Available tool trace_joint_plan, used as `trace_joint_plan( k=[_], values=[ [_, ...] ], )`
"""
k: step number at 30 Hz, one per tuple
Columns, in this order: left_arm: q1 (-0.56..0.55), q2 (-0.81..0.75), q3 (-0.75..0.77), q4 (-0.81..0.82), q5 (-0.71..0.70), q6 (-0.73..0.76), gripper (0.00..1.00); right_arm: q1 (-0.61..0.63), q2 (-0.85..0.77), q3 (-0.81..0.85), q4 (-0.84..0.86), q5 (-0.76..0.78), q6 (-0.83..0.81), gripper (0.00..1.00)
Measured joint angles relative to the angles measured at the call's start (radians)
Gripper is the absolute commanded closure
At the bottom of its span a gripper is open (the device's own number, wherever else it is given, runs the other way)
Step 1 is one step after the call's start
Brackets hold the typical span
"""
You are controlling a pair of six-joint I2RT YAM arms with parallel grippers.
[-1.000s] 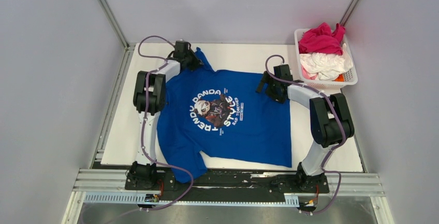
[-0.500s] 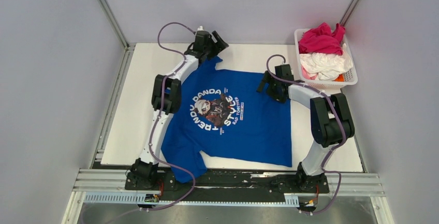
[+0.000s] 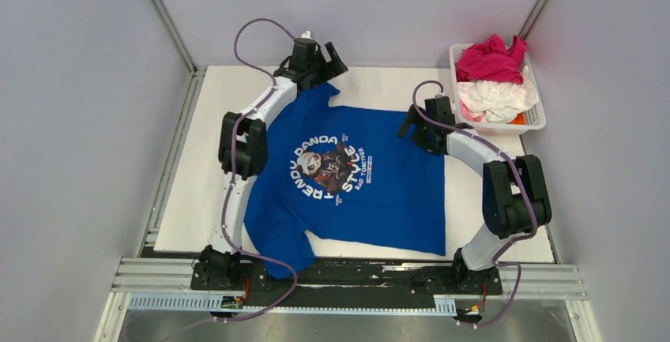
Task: Fold and stack the t-shirts
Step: Flatten out the tshirt
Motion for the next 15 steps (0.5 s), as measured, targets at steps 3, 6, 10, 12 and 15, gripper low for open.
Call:
trace_joint_plan(
  k=[3,6,10,12,15],
  values=[
    [0.000,-0.167,-0.130,-0.057,-0.019,0.057,0.00,-0.002,-0.039,-0.003,-0.013,0.010,0.000,0.00],
    [0.000,-0.384,-0.335,-0.082,-0.048,0.110,0.00,-0.004,-0.072,-0.021,-0.016,0.013,0.000,0.00],
    [0.000,-0.650,-0.622,-0.101,-0.130,0.172,0.00,-0.010,-0.087,-0.047,-0.032,0.014,-0.007,0.00],
    [0.001,-0.707,-0.709,-0.113,-0.165,0.196,0.00,-0.020,-0.085,-0.050,-0.047,0.008,-0.009,0.00],
    [0.015,-0.702,-0.792,-0.150,-0.220,0.217,0.00,-0.038,-0.073,-0.048,-0.047,0.003,-0.014,0.00]
  ],
)
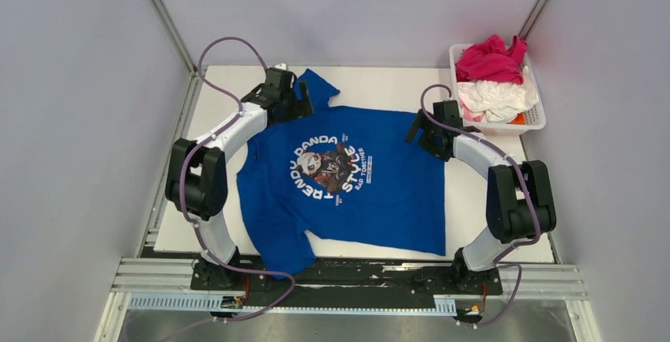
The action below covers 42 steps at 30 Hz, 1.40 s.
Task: Fold and stack the t-shirts
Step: Flatten out the tshirt
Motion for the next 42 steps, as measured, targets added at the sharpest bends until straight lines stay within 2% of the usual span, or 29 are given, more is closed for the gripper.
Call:
trace_joint_plan(
  k=[9,20,36,42],
  values=[
    [0.151,0.204,-0.043,-0.021,0.036,-0.052,0.00,-0.010,0.140,0.084,-0.010,0.000,-0.020,0.00],
    [0.235,0.298,0.076,0.011,0.109,-0.136,0.00,-0.034,0.304,0.267,-0.012,-0.032,-0.046,0.00],
    [0.285,0.533,0.470,-0.146,0.140,-0.146,0.00,-0.108,0.624,0.708,0.002,-0.170,-0.057,0.00],
    [0.298,0.622,0.624,-0.189,0.161,-0.142,0.00,-0.116,0.682,0.797,0.002,-0.196,-0.058,0.00]
  ],
)
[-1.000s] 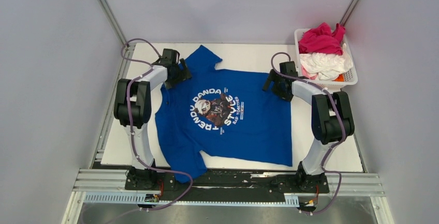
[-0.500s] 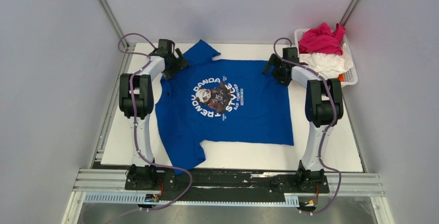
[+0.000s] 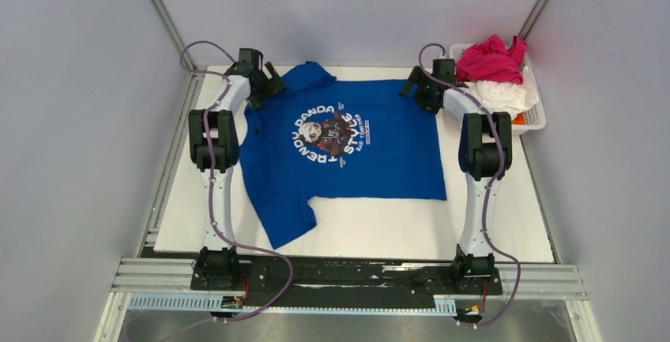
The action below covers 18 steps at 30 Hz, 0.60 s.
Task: Fold and stack the t-shirts
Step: Flatten out the tshirt
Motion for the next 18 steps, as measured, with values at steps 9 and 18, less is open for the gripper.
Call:
trace_joint_plan(
  k=[9,18],
  values=[
    [-0.016,-0.096,-0.126,0.018,0.034,0.074,0.00,0.008,-0.109,-0.113,-0.043,0.013,-0.024,0.00],
    [-0.186,-0.629,-0.508,0.009,-0.109,0.115,0.00,0.089,-0.601,-0.488,-0.043,0.134,0.000,0.00]
  ],
)
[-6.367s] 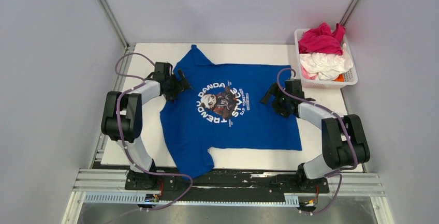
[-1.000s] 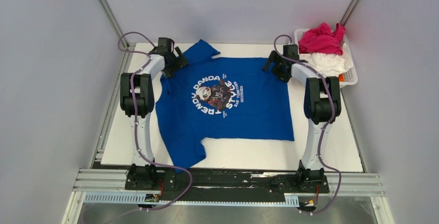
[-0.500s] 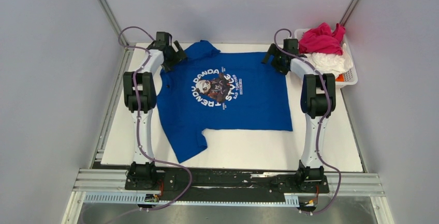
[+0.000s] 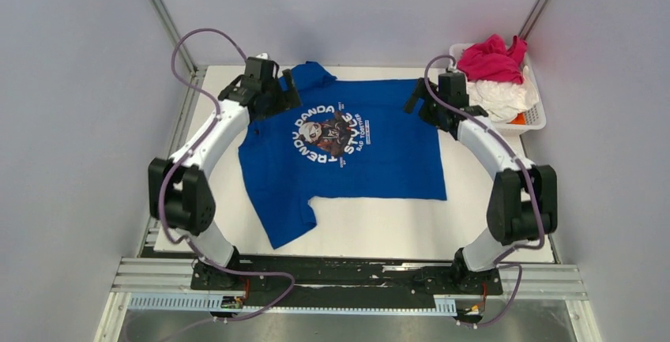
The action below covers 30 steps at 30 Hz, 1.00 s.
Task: Fold and stack the t-shirts
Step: Flatten out the tshirt, then grab the side of the flattened tshirt closest away from the robot with both arms
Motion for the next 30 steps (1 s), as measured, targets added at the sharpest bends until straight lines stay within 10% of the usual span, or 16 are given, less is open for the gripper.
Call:
trace_joint_plan(
  k=[14,21,30],
  values=[
    [-0.354,-0.544,-0.775,-0.256,-0.117,-0.211,0.11,0.014,-0.472,-0.517,-0.013,0.289,0.181,0.00],
    [-0.525,-0.774,-0.950,-0.340,-0.070,-0.367,0.24,0.014,-0.476,-0.517,0.000,0.314,0.188,0.00],
    [-0.541,-0.698,-1.012,-0.301,-0.031,-0.408,0.43,0.014,-0.448,-0.517,0.001,0.313,0.188,0.00]
  ],
)
